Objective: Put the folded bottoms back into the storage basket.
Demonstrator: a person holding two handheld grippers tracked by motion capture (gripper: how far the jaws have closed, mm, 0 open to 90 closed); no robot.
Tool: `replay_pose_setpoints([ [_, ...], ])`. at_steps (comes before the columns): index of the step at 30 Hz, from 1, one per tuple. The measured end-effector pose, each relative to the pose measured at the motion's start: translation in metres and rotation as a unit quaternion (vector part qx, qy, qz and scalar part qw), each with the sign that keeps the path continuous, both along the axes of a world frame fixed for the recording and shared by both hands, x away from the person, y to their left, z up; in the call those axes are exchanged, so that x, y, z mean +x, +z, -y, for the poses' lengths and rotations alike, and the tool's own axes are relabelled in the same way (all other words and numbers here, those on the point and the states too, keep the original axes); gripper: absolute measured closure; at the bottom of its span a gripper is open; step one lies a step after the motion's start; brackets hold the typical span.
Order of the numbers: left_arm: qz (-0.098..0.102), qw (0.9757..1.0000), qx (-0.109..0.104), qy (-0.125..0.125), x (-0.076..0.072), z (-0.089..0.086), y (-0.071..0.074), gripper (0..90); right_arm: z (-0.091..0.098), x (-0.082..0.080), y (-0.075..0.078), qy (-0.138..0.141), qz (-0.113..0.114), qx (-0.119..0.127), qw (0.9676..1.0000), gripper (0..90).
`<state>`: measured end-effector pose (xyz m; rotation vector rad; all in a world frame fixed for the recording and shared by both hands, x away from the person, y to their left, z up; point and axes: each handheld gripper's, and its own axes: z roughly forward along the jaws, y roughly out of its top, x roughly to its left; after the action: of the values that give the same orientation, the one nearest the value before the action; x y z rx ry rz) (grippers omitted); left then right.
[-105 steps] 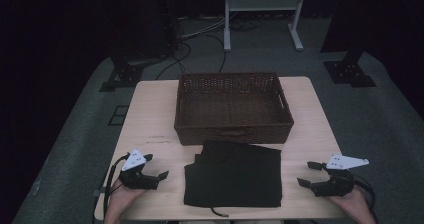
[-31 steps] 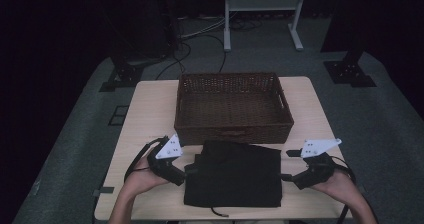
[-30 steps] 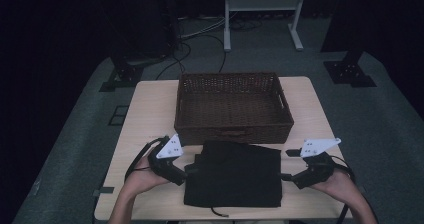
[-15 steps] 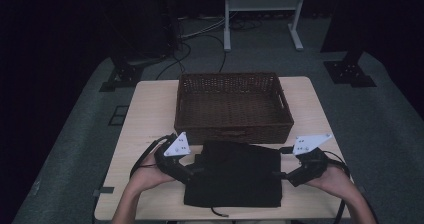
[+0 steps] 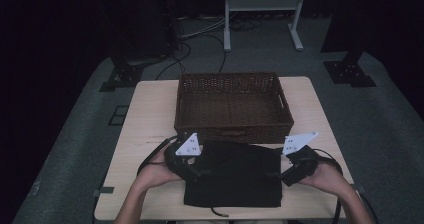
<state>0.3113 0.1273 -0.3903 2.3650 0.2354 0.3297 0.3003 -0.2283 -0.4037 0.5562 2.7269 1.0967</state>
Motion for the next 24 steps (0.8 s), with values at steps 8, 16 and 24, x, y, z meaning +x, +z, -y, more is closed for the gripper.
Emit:
replay_pose_setpoints([
  [8,-0.021,0.9995,0.016,-0.020,0.005,0.019,-0.010,6.9,-0.017,0.004,-0.007,0.024,-0.004,-0.018,0.9995,16.5],
  [16,-0.032,0.9984,0.035,-0.032,0.011,0.036,-0.020,7.0,-0.028,0.009,-0.016,0.033,-0.021,-0.031,0.9987,16.6],
  [24,-0.058,0.9963,0.047,-0.044,0.015,0.047,-0.032,7.2,-0.039,0.012,-0.026,0.043,-0.030,-0.048,0.9974,16.6],
])
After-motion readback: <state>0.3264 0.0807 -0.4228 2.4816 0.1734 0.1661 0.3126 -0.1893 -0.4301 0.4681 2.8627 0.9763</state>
